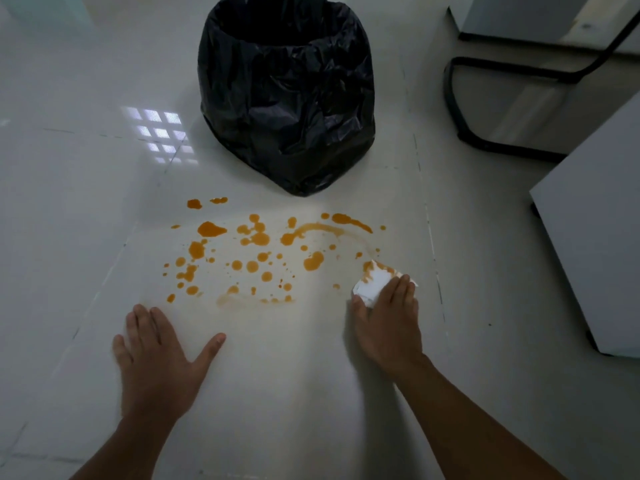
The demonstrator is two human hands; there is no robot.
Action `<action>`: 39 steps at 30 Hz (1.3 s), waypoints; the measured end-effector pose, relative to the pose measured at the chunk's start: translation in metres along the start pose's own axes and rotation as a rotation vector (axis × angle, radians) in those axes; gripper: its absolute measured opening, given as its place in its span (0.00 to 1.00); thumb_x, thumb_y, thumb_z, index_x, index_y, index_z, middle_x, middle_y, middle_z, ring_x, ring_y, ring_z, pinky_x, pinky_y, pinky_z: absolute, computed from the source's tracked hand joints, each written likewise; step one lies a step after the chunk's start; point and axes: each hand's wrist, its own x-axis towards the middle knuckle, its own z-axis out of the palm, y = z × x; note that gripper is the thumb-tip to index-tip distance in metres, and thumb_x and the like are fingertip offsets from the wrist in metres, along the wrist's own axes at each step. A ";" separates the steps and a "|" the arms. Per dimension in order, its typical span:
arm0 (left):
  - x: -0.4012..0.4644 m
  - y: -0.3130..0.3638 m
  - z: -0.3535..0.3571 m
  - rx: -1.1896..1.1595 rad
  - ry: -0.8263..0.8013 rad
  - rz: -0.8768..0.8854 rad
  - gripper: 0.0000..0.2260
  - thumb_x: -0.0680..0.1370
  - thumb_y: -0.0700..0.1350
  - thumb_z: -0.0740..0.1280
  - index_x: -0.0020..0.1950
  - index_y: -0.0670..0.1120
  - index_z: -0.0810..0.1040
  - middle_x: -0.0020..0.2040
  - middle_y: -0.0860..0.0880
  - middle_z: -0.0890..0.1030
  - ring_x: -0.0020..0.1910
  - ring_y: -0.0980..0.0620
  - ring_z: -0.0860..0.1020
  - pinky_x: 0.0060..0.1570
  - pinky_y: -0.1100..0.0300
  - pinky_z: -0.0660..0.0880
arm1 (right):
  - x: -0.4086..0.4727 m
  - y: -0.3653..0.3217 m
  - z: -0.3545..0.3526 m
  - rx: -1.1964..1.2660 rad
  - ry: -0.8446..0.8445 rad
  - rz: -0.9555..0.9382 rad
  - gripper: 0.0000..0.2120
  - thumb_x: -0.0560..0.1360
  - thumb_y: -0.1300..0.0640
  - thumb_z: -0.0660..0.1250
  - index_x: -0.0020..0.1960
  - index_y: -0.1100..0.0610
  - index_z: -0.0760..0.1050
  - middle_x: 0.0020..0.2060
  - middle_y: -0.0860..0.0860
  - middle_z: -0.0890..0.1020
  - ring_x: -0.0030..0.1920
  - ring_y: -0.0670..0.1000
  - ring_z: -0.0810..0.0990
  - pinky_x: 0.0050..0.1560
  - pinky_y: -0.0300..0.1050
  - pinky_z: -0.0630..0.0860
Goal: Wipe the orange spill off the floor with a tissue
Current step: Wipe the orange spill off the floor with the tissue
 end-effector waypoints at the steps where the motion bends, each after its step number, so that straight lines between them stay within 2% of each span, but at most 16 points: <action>1: 0.001 -0.001 0.001 0.005 -0.002 -0.002 0.55 0.69 0.76 0.46 0.76 0.29 0.58 0.77 0.29 0.59 0.78 0.32 0.56 0.75 0.34 0.54 | 0.004 -0.004 -0.001 0.019 -0.032 0.024 0.42 0.81 0.36 0.48 0.79 0.66 0.41 0.79 0.62 0.46 0.79 0.60 0.45 0.79 0.54 0.47; 3: 0.001 -0.002 0.003 0.014 -0.009 -0.002 0.54 0.70 0.75 0.47 0.75 0.29 0.58 0.76 0.28 0.60 0.77 0.32 0.57 0.74 0.33 0.55 | 0.013 -0.010 -0.004 0.067 -0.073 0.067 0.42 0.81 0.36 0.47 0.79 0.66 0.39 0.79 0.62 0.43 0.80 0.60 0.42 0.79 0.54 0.43; 5: 0.002 -0.003 0.006 0.017 -0.015 -0.001 0.54 0.70 0.75 0.47 0.75 0.29 0.59 0.76 0.28 0.60 0.77 0.32 0.57 0.73 0.33 0.56 | 0.022 -0.012 -0.004 0.081 -0.046 0.058 0.41 0.81 0.37 0.48 0.79 0.67 0.40 0.79 0.62 0.43 0.79 0.60 0.42 0.79 0.54 0.42; 9: 0.002 -0.005 0.007 0.015 -0.027 0.005 0.55 0.70 0.76 0.45 0.75 0.29 0.59 0.76 0.28 0.60 0.77 0.32 0.57 0.73 0.33 0.56 | 0.039 -0.003 -0.002 0.106 0.030 -0.051 0.38 0.82 0.41 0.51 0.79 0.66 0.44 0.79 0.62 0.48 0.80 0.59 0.45 0.79 0.54 0.44; 15: 0.001 -0.001 0.000 0.010 -0.036 0.031 0.58 0.70 0.78 0.38 0.75 0.27 0.59 0.75 0.27 0.60 0.77 0.30 0.58 0.73 0.32 0.55 | 0.077 0.003 -0.008 0.137 -0.003 -0.131 0.38 0.82 0.38 0.51 0.80 0.61 0.45 0.80 0.57 0.49 0.80 0.58 0.47 0.79 0.56 0.49; 19: 0.001 0.001 -0.002 0.012 -0.030 0.031 0.59 0.70 0.78 0.38 0.74 0.27 0.60 0.75 0.26 0.61 0.76 0.30 0.59 0.73 0.32 0.56 | 0.103 0.000 -0.016 0.219 -0.040 -0.148 0.35 0.81 0.39 0.52 0.80 0.57 0.48 0.80 0.53 0.51 0.80 0.55 0.48 0.77 0.55 0.50; 23: 0.002 0.001 -0.003 0.028 -0.058 0.015 0.59 0.69 0.79 0.37 0.75 0.28 0.59 0.76 0.28 0.60 0.78 0.32 0.57 0.74 0.33 0.55 | 0.121 -0.003 -0.018 0.250 -0.048 -0.193 0.33 0.82 0.40 0.51 0.80 0.57 0.50 0.80 0.52 0.52 0.80 0.53 0.48 0.78 0.53 0.50; 31: 0.004 0.000 -0.001 0.052 -0.068 0.013 0.58 0.70 0.78 0.39 0.74 0.28 0.60 0.75 0.27 0.61 0.77 0.31 0.59 0.73 0.32 0.57 | 0.143 -0.015 -0.014 0.256 -0.026 -0.285 0.33 0.81 0.39 0.54 0.80 0.56 0.54 0.80 0.51 0.55 0.80 0.52 0.50 0.77 0.52 0.51; 35: 0.005 -0.003 0.003 0.060 -0.070 0.012 0.57 0.70 0.78 0.41 0.75 0.28 0.60 0.76 0.28 0.61 0.77 0.32 0.59 0.73 0.33 0.57 | 0.148 -0.024 -0.008 0.261 -0.057 -0.298 0.35 0.80 0.36 0.53 0.80 0.53 0.53 0.80 0.49 0.53 0.80 0.52 0.49 0.76 0.53 0.51; 39: 0.007 -0.005 0.008 0.065 -0.067 0.013 0.57 0.71 0.78 0.43 0.75 0.29 0.60 0.76 0.28 0.60 0.77 0.32 0.59 0.73 0.33 0.57 | 0.152 -0.042 -0.006 0.223 -0.096 -0.393 0.34 0.78 0.34 0.53 0.78 0.51 0.56 0.79 0.49 0.57 0.79 0.53 0.55 0.74 0.52 0.56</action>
